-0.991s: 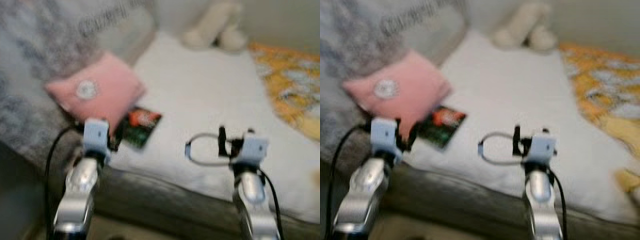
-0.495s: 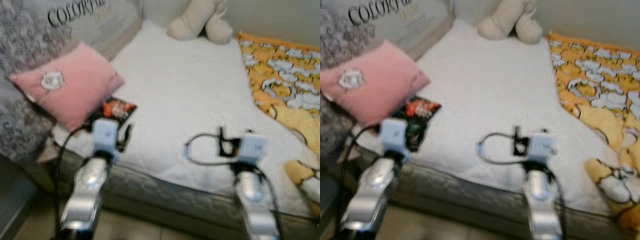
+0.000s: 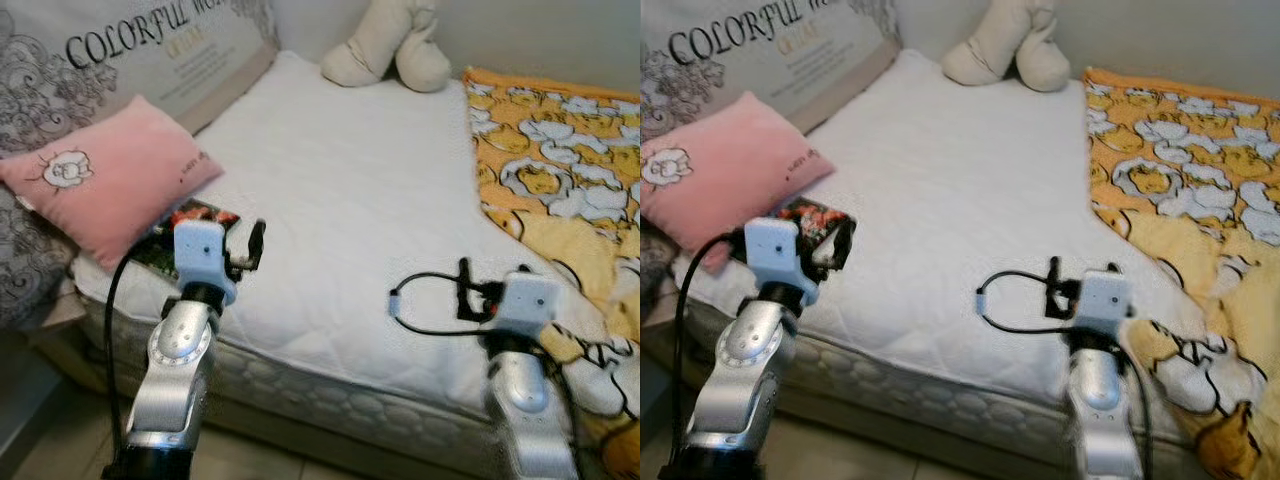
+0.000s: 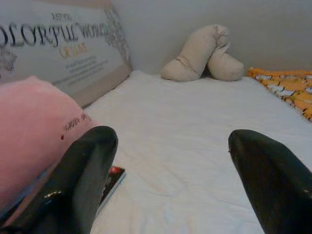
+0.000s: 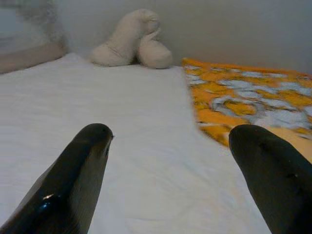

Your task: Clean up the room

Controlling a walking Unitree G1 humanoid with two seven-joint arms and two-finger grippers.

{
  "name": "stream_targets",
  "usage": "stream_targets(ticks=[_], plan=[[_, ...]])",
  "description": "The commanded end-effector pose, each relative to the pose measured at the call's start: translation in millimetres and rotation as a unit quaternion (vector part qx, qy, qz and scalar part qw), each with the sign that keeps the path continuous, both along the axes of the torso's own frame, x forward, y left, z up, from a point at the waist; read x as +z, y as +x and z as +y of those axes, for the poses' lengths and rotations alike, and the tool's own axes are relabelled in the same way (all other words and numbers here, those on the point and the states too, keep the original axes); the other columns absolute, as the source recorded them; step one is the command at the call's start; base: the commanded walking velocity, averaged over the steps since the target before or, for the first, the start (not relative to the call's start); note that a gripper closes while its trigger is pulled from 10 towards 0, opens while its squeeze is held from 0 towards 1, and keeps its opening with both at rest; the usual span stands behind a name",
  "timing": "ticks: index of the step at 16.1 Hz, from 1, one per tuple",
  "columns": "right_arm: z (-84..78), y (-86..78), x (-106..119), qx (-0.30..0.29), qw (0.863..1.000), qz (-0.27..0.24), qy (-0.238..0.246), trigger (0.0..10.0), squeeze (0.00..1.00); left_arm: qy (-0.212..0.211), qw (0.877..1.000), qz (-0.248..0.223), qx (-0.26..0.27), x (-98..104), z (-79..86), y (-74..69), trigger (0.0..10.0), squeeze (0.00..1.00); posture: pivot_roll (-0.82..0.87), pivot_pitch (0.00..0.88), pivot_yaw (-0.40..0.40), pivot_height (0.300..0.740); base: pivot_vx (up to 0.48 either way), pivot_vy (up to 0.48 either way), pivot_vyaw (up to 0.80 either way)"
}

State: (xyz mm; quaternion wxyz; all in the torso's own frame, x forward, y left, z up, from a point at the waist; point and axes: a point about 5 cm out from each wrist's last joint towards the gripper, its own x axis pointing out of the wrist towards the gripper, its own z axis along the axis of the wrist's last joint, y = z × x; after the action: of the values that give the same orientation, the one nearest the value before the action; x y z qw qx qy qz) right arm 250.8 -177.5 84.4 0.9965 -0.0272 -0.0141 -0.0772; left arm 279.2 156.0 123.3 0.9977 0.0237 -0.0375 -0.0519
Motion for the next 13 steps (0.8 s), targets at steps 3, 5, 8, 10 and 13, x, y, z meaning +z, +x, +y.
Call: stream_targets(ticks=[3,5,8,10,13], plan=[[-3.1,2.8,4,-0.009,1.0,-0.009,-0.004,10.0,0.0,0.0,1.0,0.002,-0.03,0,-9.8,0.5,10.0,1.0,0.0,0.0,-0.015,0.74,0.428,0.0,0.0],[-2.2,2.7,3,-0.01,1.0,-0.007,-0.003,10.0,0.0,0.007,0.999,-0.011,-0.048,7,-15.1,5.0,10.0,1.0,0.0,0.0,-0.01,0.74,0.426,0.0,0.0],[-1.9,1.4,0,-0.011,1.0,-0.004,-0.004,10.0,0.0,0.018,0.997,-0.009,-0.081,5,-21.7,1.2,10.0,1.0,-0.01,0.0,-0.004,0.74,0.42,0.0,0.0],[-1.6,0.3,-1,-0.011,1.0,-0.002,-0.003,10.0,0.0,0.014,0.996,0.007,-0.088,0,-24.9,-2.2,10.0,0.0,-0.01,0.0,0.004,0.74,0.0,0.0,0.0],[-2.0,-2.2,-3,-0.011,1.0,0.002,-0.003,10.0,0.0,0.015,0.995,0.013,-0.098,-2,-27.6,-2.9,10.0,0.0,-0.02,0.0,0.009,0.74,0.0,-0.48,0.0]])
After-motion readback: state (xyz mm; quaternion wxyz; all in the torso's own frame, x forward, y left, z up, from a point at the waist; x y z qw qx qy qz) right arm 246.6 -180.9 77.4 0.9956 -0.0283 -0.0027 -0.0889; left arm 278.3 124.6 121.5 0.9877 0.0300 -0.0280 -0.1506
